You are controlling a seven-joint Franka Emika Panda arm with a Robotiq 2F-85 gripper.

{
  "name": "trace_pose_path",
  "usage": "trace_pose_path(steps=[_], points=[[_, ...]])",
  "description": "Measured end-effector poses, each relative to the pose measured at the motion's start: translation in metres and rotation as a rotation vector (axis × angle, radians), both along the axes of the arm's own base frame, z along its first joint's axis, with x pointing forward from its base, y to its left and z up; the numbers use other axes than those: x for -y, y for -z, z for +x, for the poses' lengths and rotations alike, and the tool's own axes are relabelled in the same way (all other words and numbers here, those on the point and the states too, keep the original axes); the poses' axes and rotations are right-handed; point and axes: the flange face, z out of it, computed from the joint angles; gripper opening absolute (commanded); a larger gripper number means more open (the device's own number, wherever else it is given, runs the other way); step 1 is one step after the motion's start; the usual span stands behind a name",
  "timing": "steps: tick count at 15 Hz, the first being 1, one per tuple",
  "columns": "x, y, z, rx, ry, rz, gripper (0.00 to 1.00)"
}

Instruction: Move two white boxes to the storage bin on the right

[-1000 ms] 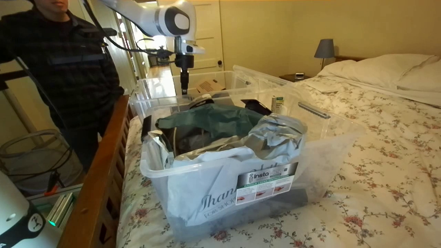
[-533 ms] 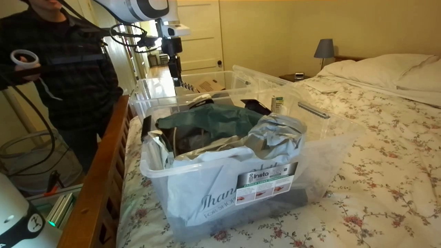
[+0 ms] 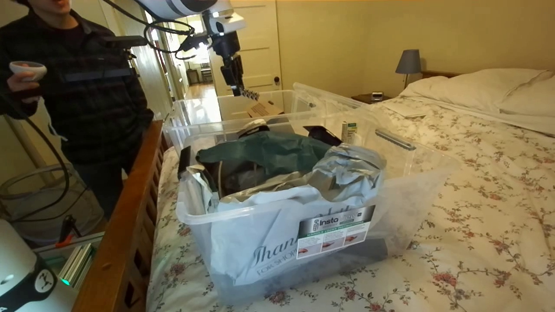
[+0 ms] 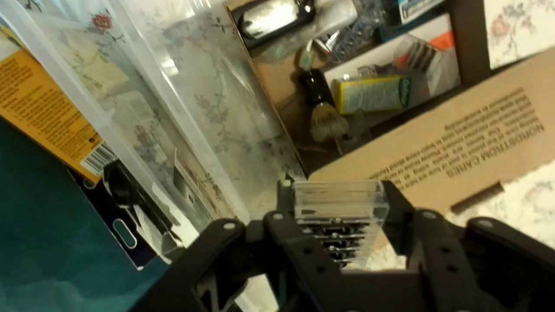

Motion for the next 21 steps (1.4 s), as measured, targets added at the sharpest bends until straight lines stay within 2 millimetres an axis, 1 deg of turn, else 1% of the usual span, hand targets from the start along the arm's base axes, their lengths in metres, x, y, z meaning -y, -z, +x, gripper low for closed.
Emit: trace_pose_path(steps=[2,5,8,10,12,13,18,19,20,21], points=[[0.015,-0.021,0.016,0.056,0.082,0.004,0.25],[0.054,-0.04,0.047,0.124,0.215,-0.008,0.25],[0.094,-0.048,0.073,0.18,0.347,-0.039,0.25],[0.119,-0.045,0.09,0.217,0.428,-0.08,0.25],[0.139,-0.031,0.107,0.24,0.497,-0.136,0.25],[0.145,-0.02,0.114,0.234,0.52,-0.164,0.25],[0.175,0.05,0.148,0.099,0.624,-0.301,0.25],[0.182,0.063,0.152,0.073,0.641,-0.326,0.75],[0.189,0.076,0.157,0.043,0.658,-0.346,0.76],[0.195,0.088,0.159,0.009,0.67,-0.364,0.82]])
